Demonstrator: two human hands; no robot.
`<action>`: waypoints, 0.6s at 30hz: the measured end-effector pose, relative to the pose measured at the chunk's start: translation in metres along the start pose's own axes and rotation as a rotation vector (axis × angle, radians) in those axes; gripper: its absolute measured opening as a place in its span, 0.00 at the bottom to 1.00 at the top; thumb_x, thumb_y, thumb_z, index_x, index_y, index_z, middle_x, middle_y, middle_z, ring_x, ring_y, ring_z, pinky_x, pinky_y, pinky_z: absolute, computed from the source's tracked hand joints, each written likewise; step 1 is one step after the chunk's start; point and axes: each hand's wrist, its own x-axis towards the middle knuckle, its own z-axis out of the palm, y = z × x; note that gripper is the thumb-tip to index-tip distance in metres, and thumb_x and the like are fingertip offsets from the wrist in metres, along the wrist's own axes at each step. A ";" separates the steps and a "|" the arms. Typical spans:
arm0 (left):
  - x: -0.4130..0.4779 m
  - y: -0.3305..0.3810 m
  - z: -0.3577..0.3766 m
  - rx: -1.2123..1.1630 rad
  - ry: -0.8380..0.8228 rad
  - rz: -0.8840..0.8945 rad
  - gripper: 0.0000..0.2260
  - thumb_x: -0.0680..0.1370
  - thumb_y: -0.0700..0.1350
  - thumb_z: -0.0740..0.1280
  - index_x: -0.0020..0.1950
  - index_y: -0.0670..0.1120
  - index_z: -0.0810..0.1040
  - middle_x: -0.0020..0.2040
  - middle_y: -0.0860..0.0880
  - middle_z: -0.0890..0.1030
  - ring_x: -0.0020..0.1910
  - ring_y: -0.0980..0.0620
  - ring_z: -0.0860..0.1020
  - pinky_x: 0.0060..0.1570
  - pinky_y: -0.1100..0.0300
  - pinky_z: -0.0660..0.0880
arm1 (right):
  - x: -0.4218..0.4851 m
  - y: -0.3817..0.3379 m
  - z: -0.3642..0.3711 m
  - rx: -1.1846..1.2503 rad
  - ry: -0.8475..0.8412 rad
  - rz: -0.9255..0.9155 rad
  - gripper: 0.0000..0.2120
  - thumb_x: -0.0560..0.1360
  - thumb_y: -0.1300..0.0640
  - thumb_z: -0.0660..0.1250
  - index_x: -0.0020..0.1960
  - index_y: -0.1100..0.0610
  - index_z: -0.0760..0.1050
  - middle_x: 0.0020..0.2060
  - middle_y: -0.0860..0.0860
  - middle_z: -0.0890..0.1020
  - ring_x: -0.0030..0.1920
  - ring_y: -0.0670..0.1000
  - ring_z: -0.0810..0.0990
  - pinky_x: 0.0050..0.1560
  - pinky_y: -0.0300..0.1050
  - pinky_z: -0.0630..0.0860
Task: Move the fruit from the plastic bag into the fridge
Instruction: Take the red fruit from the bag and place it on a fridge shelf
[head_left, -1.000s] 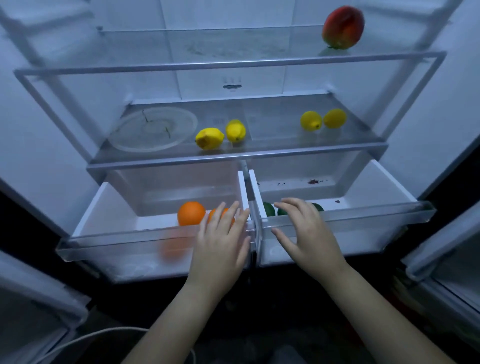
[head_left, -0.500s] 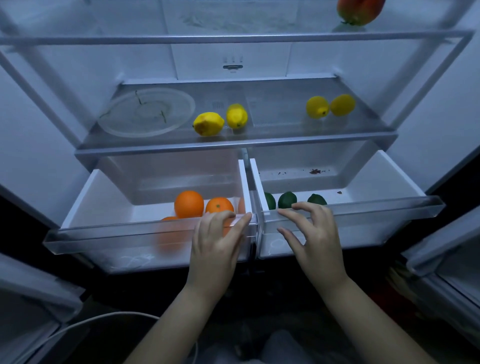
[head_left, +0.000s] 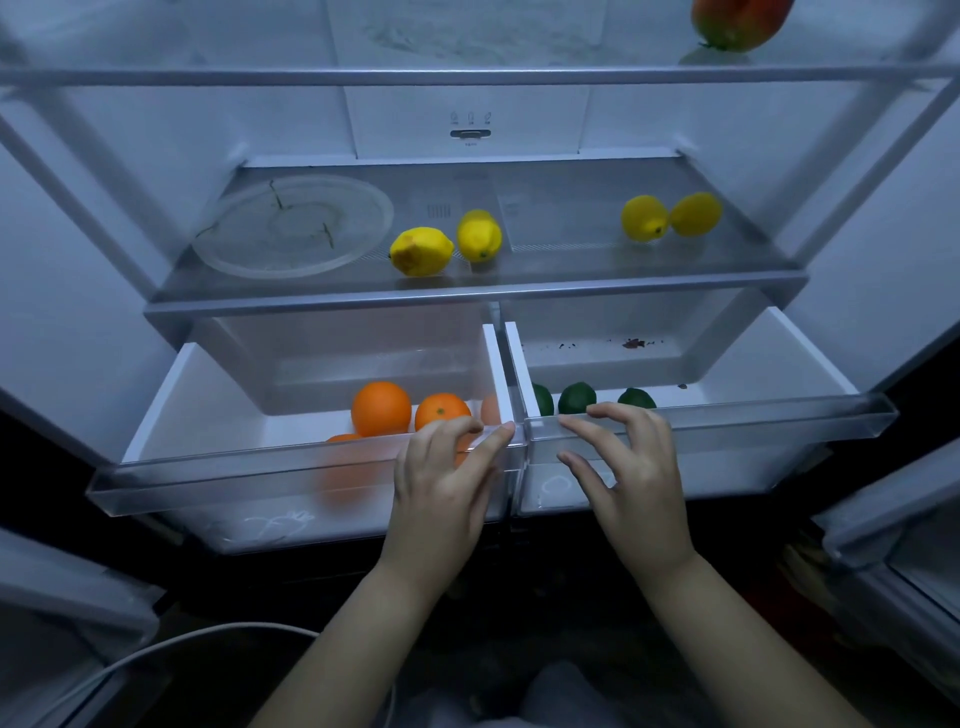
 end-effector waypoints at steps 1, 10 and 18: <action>0.002 -0.001 0.001 0.003 0.002 0.001 0.18 0.75 0.43 0.66 0.65 0.51 0.76 0.58 0.50 0.72 0.59 0.47 0.69 0.59 0.54 0.63 | 0.002 0.001 0.001 -0.004 -0.001 -0.002 0.15 0.72 0.57 0.72 0.58 0.53 0.79 0.54 0.52 0.76 0.56 0.51 0.71 0.60 0.40 0.66; 0.036 -0.023 0.011 0.001 0.007 -0.003 0.18 0.75 0.42 0.68 0.64 0.52 0.76 0.57 0.48 0.75 0.59 0.46 0.70 0.60 0.55 0.62 | 0.023 0.010 0.016 0.020 0.018 -0.049 0.13 0.74 0.56 0.70 0.58 0.54 0.79 0.53 0.53 0.76 0.56 0.51 0.71 0.60 0.42 0.67; 0.066 -0.039 0.023 -0.001 0.041 0.000 0.18 0.74 0.42 0.68 0.63 0.52 0.77 0.56 0.47 0.75 0.58 0.46 0.70 0.60 0.55 0.62 | 0.057 0.023 0.036 0.044 0.023 -0.038 0.14 0.73 0.57 0.71 0.58 0.53 0.79 0.53 0.54 0.76 0.55 0.53 0.71 0.59 0.44 0.68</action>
